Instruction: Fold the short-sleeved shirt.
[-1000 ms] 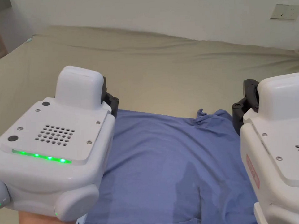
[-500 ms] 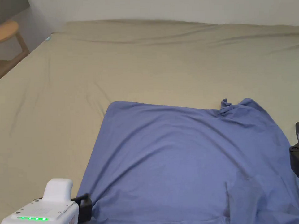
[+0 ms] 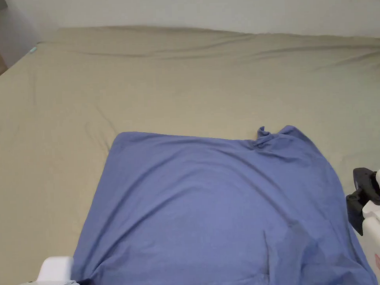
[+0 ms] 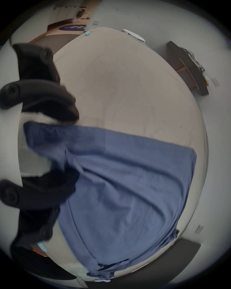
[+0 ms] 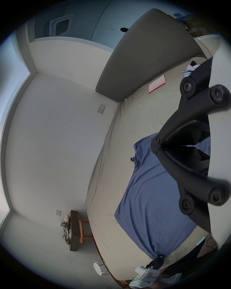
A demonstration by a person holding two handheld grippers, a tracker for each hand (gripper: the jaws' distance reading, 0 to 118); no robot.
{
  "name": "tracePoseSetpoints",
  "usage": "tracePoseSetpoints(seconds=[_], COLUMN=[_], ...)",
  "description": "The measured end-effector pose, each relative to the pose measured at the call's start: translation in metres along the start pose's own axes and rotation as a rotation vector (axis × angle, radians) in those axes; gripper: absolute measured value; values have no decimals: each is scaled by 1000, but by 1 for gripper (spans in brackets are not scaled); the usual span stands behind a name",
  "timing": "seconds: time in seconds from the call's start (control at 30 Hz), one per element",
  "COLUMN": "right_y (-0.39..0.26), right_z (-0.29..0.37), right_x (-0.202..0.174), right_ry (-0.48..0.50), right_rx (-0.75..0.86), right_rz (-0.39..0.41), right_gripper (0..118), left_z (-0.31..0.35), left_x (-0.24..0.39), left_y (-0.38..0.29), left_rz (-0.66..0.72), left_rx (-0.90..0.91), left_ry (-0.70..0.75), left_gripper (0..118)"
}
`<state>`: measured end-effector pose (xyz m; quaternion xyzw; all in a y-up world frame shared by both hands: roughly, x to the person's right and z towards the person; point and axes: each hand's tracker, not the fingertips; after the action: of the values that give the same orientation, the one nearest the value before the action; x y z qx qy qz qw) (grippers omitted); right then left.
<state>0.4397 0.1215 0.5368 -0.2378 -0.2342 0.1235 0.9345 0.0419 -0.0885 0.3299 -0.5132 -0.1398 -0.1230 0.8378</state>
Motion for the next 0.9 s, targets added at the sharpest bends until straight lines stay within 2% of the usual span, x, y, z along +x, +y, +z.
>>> tracePoseSetpoints(seconds=[0.03,0.1,0.17,0.2,0.23,0.3,0.33,0.47,0.57,0.67,0.73,0.77,0.83,0.87,0.9], right_y=[-1,-7,-17,-24,-34,-60,-75,-151,-194,-212,-215,-216,-216,-216,-215], right_z=[0,-5,-11,-16,-21,-40,-47,-76,-89,-91,-93,-94,-98,-99,-98], right_x=[2,8,15,20,25,37,41,50,48,42,39,37,37,37,35], right_ry=[1,2,-8,-10,11,46,63,38,50,75,85,91,104,169,212], right_rx=[-6,-41,-88,-125,-172,-323,-364,-619,-738,-754,-752,-752,-751,-736,-721], right_rz=[-6,-26,-50,-60,-73,-101,-138,-223,-262,-297,-310,-315,-311,-344,-382], right_gripper=[2,2,3,14,35,100,106,106,106,106,100,93,61,44,16], left_z=[4,13,23,29,36,53,59,71,68,60,54,52,48,45,42], left_x=[3,11,18,19,22,27,27,36,37,33,29,27,25,24,25], left_y=[0,3,6,9,12,18,19,27,26,22,19,18,15,14,13], left_rz=[-9,6,2,-1,8,24,27,-16,-37,-34,-26,-18,2,4,3], left_rx=[16,59,133,168,198,296,339,353,326,272,244,231,205,196,188], left_ry=[2,-41,18,12,11,20,29,51,56,58,62,62,55,55,56], left_gripper=[9,9,9,9,9,9,9,9,9,9,9,9,9,9,9])
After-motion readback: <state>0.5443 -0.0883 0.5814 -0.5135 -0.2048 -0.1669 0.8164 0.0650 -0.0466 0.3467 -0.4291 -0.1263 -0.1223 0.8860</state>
